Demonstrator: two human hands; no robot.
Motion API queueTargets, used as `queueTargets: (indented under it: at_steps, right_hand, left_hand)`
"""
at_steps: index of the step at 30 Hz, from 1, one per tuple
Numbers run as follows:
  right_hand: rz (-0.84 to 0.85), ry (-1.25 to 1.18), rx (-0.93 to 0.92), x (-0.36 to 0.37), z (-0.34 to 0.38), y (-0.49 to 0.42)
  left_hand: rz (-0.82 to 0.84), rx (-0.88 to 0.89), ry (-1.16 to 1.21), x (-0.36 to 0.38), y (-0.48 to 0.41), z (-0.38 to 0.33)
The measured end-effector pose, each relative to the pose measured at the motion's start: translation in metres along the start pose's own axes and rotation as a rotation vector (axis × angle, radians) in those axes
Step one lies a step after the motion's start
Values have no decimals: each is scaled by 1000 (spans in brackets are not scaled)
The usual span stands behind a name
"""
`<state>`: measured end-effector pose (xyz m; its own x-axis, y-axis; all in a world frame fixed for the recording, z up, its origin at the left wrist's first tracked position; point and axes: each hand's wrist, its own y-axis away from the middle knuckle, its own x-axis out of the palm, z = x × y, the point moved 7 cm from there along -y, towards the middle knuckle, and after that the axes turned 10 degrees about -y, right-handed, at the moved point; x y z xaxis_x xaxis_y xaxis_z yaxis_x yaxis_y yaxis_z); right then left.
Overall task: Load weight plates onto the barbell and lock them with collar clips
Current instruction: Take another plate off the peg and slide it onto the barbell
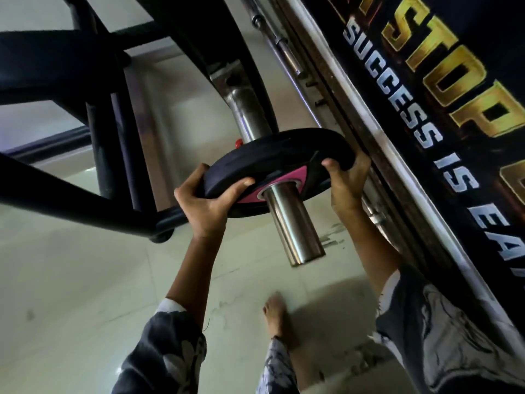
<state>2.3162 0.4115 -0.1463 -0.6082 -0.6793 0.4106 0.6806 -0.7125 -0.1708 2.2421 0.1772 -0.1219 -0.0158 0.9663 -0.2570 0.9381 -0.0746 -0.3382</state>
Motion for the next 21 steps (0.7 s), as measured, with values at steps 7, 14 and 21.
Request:
queueTargets:
  at_steps: [7,14,21]
  right_hand:
    - [-24,147,119,-73,64,109]
    - [49,209,88,-68,204,203]
    - [166,155,-47,31,324,285]
  left_hand:
    - [20,-88,-4,-25,139,-52]
    - [-53,-96,35,-97,229,-167]
    - [-278,13,8,-240,265,-289]
